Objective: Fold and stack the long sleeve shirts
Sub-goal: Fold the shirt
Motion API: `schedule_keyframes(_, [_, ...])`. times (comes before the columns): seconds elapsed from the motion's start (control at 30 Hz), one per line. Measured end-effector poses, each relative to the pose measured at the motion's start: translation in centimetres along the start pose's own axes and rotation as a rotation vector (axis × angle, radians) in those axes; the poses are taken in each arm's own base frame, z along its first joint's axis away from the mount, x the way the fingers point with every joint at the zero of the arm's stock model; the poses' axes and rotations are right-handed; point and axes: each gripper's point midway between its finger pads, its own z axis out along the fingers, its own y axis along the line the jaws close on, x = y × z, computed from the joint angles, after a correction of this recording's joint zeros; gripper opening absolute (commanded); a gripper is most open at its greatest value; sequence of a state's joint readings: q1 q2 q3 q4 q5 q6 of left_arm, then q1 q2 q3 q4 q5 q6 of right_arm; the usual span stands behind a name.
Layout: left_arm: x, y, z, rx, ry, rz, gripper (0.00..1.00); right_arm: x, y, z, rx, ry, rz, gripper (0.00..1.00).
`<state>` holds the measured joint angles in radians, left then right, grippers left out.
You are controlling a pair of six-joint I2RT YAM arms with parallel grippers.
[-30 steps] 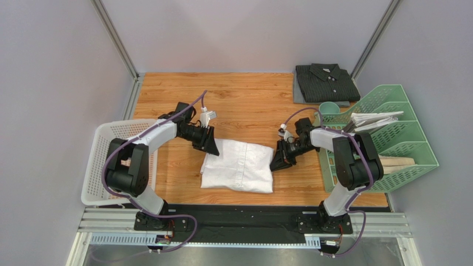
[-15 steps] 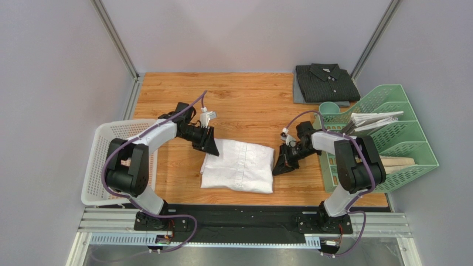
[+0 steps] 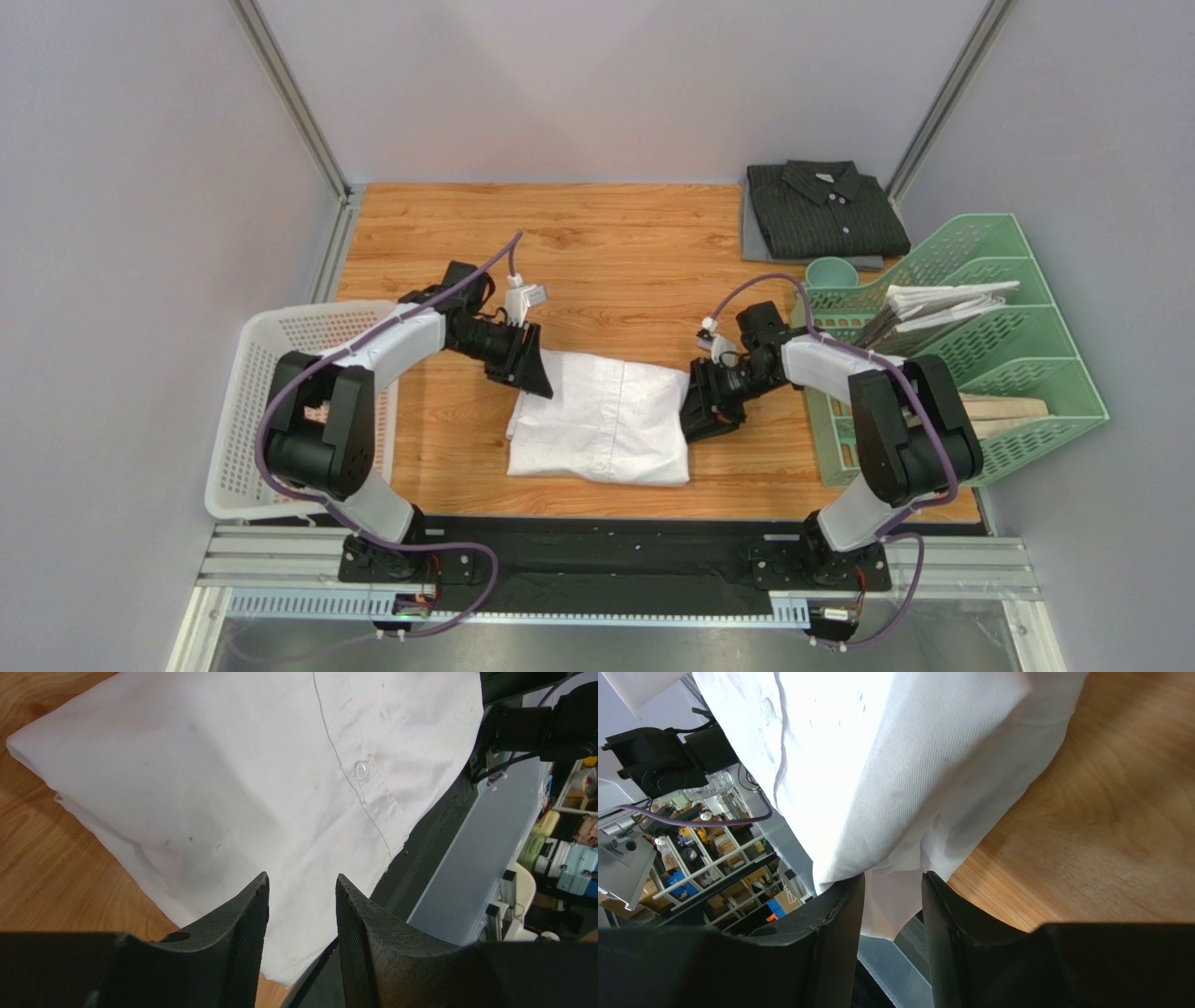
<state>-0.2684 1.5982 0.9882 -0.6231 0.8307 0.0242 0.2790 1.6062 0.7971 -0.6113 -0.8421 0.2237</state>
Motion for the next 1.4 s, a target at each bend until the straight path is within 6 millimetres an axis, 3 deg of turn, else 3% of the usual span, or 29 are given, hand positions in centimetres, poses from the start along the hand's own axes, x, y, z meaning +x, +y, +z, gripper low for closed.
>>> schedule_keyframes(0.4, [0.0, -0.1, 0.0, 0.006, 0.001, -0.001, 0.47, -0.3, -0.9, 1.9, -0.047, 0.09, 0.115, 0.35])
schedule_keyframes(0.7, [0.5, 0.7, 0.0, -0.017, 0.003, -0.023, 0.48, -0.8, 0.2, 1.9, -0.111, 0.082, 0.112, 0.0])
schedule_keyframes(0.9, [0.5, 3.2, -1.1, -0.114, -0.016, -0.077, 0.54, -0.7, 0.2, 1.8, -0.105, 0.091, 0.113, 0.0])
schedule_keyframes(1.13, [1.1, 4.1, -1.3, -0.17, 0.007, -0.095, 0.62, -0.6, -0.3, 1.7, -0.067, 0.097, 0.119, 0.0])
schedule_keyframes(1.3, [2.2, 5.2, -0.5, -0.181, 0.056, -0.143, 0.57, -0.6, -0.5, 1.6, -0.043, 0.098, 0.121, 0.0])
schedule_keyframes(1.4, [2.8, 5.4, 0.0, -0.173, 0.083, -0.163, 0.46, -0.6, -0.6, 1.6, -0.035, 0.098, 0.118, 0.0])
